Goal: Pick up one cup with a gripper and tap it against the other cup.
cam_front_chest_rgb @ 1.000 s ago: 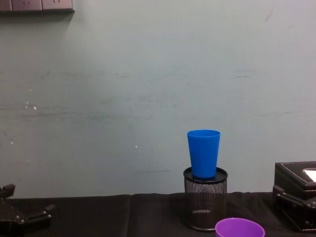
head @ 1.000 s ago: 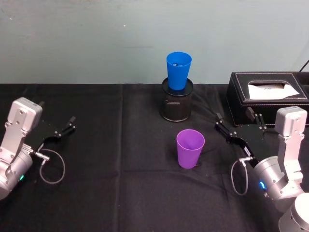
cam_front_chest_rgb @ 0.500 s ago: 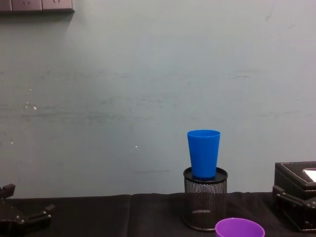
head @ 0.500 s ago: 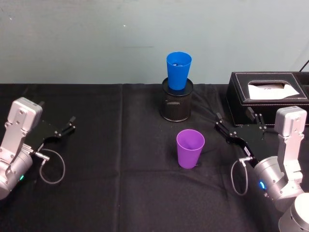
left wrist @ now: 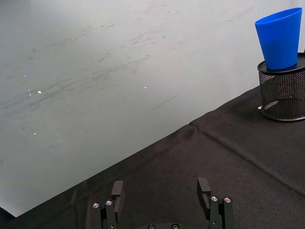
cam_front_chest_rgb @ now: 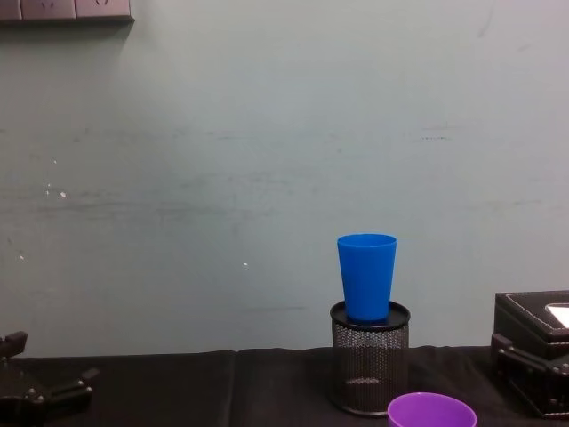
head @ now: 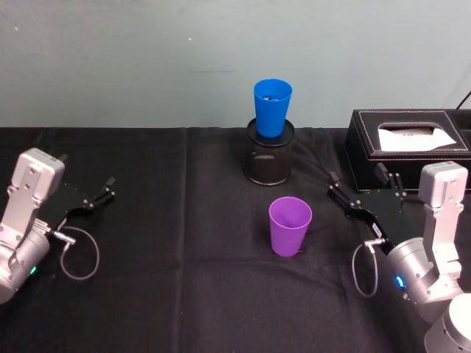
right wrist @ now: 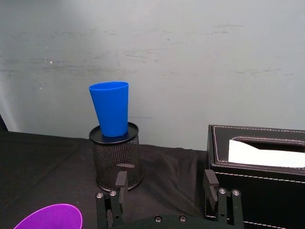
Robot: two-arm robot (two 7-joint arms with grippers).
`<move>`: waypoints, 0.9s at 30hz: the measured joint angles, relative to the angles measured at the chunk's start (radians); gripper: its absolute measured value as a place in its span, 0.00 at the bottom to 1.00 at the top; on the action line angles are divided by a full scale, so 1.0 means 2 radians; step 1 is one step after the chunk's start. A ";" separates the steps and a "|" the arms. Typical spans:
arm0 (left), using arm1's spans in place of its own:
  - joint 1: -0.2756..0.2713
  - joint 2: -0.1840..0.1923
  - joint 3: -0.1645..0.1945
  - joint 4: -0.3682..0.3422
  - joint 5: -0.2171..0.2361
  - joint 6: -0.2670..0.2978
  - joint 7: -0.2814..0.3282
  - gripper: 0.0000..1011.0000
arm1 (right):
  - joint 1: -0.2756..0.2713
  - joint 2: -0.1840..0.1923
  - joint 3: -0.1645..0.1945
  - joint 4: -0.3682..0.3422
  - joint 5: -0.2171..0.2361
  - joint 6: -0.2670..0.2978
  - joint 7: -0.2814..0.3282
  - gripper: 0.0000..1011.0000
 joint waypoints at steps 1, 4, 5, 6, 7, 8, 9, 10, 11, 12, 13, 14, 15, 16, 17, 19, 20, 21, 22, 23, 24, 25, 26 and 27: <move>0.000 0.000 0.000 0.000 0.000 0.000 0.000 0.99 | 0.000 0.000 0.000 0.000 0.000 0.000 0.000 0.99; 0.000 0.000 0.000 0.000 0.000 0.000 0.000 0.99 | 0.000 0.000 0.000 0.000 0.000 0.000 0.000 0.99; 0.000 0.000 0.000 0.000 0.000 0.000 0.000 0.99 | 0.000 0.000 0.000 0.000 0.000 0.000 0.000 0.99; 0.000 0.000 0.000 0.000 0.000 0.000 0.000 0.99 | 0.000 0.000 0.000 0.000 0.000 0.000 0.000 0.99; 0.000 0.000 0.000 0.000 0.000 0.000 0.000 0.99 | 0.000 0.000 0.000 0.000 0.000 0.000 0.000 0.99; 0.000 0.000 0.000 0.000 0.000 0.000 0.000 0.99 | 0.000 0.000 0.000 0.000 0.000 0.000 0.000 0.99; 0.000 0.000 0.000 0.000 0.000 0.000 0.000 0.99 | 0.000 0.000 0.000 0.000 0.000 0.000 0.000 0.99; 0.000 0.000 0.000 0.000 0.000 0.000 0.000 0.99 | 0.000 0.000 0.000 0.000 0.000 0.000 0.000 0.99; 0.000 0.000 0.000 0.000 0.000 0.000 0.000 0.99 | 0.000 0.000 0.000 0.000 0.000 0.000 0.000 0.99; 0.000 0.000 0.000 0.000 0.000 0.000 0.000 0.99 | 0.000 0.000 0.000 0.000 0.000 0.000 0.000 0.99; 0.000 0.000 0.000 0.000 0.000 0.000 0.000 0.99 | 0.000 0.000 0.000 0.000 0.000 0.000 0.000 0.99; 0.000 0.000 0.000 0.000 0.000 0.000 0.000 0.99 | 0.000 0.000 0.000 0.000 0.000 0.000 0.000 0.99; 0.000 0.000 0.000 0.000 0.000 0.000 0.000 0.99 | 0.000 0.000 0.000 0.000 0.000 0.000 0.000 0.99; 0.000 0.000 0.000 0.000 0.000 0.000 0.000 0.99 | 0.000 0.000 0.000 0.000 0.000 0.000 0.000 0.99; 0.000 0.000 0.000 0.000 0.000 0.000 0.000 0.99 | 0.000 0.000 0.000 0.000 0.000 0.000 0.000 0.99; 0.000 0.000 0.000 0.000 0.000 0.000 0.000 0.99 | 0.000 0.000 0.000 0.000 0.000 0.000 0.000 0.99; 0.000 0.000 0.000 0.000 0.000 0.000 0.000 0.99 | 0.000 0.000 0.000 0.000 0.000 0.000 0.000 0.99; 0.000 0.000 0.000 0.000 0.000 0.000 0.000 0.99 | 0.000 0.000 0.000 0.000 0.000 0.000 0.000 0.99; 0.000 0.000 0.000 0.000 0.000 0.000 0.000 0.99 | 0.000 0.000 0.000 0.000 0.000 0.000 0.000 0.99; 0.000 0.000 0.000 0.000 0.000 0.000 0.000 0.99 | 0.000 0.000 0.000 0.000 0.000 0.000 0.000 0.99; 0.000 0.000 0.000 0.000 0.000 0.000 0.000 0.99 | 0.000 0.000 0.000 0.000 0.000 0.000 0.000 0.99; 0.000 0.000 0.000 0.000 0.000 0.000 0.000 0.99 | 0.000 0.000 0.000 0.000 0.000 0.000 0.000 0.99; 0.000 0.000 0.000 0.000 0.000 0.000 0.000 0.99 | 0.000 0.000 0.000 0.000 0.000 0.000 0.000 0.99; 0.000 0.000 0.000 0.000 0.000 0.000 0.000 0.99 | 0.000 0.000 0.000 0.000 0.000 0.000 0.000 0.99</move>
